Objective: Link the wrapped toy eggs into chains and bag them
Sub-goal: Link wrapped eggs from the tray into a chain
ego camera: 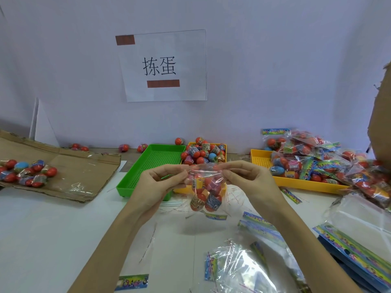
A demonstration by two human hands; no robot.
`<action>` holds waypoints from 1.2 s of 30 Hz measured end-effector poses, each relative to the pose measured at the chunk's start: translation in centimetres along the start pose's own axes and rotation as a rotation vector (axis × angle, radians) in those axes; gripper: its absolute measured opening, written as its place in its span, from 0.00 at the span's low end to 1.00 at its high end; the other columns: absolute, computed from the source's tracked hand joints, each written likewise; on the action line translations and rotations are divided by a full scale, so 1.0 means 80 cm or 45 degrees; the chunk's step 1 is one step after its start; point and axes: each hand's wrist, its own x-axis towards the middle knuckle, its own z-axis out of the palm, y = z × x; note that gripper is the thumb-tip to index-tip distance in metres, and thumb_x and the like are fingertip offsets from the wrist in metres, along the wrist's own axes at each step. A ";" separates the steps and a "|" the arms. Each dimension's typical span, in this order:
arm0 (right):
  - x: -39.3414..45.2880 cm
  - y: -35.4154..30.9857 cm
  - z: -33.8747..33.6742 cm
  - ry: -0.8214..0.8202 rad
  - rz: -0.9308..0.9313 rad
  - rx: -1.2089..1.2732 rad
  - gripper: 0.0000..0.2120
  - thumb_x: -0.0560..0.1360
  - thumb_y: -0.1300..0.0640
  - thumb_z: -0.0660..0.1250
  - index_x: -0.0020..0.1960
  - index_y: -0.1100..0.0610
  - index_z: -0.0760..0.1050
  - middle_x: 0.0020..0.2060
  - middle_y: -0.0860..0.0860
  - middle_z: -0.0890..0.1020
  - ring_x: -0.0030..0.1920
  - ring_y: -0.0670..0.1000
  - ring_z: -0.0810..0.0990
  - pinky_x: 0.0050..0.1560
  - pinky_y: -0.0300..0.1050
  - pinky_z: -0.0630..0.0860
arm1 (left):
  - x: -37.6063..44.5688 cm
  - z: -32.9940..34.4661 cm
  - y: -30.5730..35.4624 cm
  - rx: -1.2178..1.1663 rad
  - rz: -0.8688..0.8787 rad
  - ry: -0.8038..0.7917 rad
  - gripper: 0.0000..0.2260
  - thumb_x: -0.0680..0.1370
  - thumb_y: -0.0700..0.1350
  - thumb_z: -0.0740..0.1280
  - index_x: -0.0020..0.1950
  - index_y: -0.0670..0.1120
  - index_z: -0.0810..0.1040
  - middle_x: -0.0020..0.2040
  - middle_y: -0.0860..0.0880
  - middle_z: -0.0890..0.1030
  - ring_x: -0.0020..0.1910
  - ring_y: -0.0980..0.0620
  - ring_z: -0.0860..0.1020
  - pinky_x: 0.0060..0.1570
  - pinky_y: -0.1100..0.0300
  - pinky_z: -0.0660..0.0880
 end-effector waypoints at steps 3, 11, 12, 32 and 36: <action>-0.001 -0.001 -0.002 -0.021 -0.019 -0.019 0.07 0.78 0.60 0.71 0.54 0.53 0.87 0.48 0.49 0.88 0.51 0.48 0.86 0.50 0.38 0.82 | 0.001 -0.003 -0.002 0.068 0.047 -0.011 0.17 0.66 0.46 0.81 0.53 0.43 0.89 0.50 0.38 0.87 0.44 0.49 0.86 0.48 0.61 0.82; -0.004 -0.005 -0.005 -0.061 -0.073 -0.083 0.11 0.79 0.66 0.69 0.47 0.53 0.87 0.45 0.49 0.88 0.48 0.45 0.85 0.49 0.34 0.79 | -0.002 -0.005 -0.001 0.231 0.208 -0.051 0.12 0.74 0.31 0.74 0.50 0.46 0.90 0.51 0.41 0.88 0.55 0.45 0.86 0.57 0.57 0.82; -0.004 -0.006 -0.005 -0.066 -0.080 -0.102 0.11 0.79 0.66 0.69 0.47 0.54 0.87 0.45 0.49 0.88 0.48 0.45 0.85 0.49 0.34 0.79 | -0.003 -0.005 -0.001 0.255 0.242 -0.057 0.16 0.74 0.27 0.71 0.47 0.46 0.90 0.50 0.42 0.88 0.55 0.45 0.86 0.56 0.58 0.82; -0.002 -0.004 0.004 -0.008 -0.115 -0.401 0.17 0.78 0.72 0.64 0.47 0.56 0.87 0.46 0.49 0.86 0.48 0.44 0.84 0.50 0.37 0.81 | -0.010 0.000 0.010 0.427 0.292 -0.084 0.05 0.72 0.42 0.78 0.46 0.45 0.90 0.50 0.45 0.87 0.53 0.47 0.85 0.52 0.62 0.81; 0.001 0.004 0.012 0.031 -0.046 -0.366 0.05 0.78 0.59 0.72 0.50 0.50 0.85 0.47 0.44 0.86 0.49 0.42 0.83 0.47 0.35 0.82 | -0.008 0.006 0.002 0.398 0.322 -0.066 0.07 0.70 0.42 0.79 0.47 0.46 0.89 0.52 0.47 0.86 0.51 0.49 0.85 0.51 0.63 0.81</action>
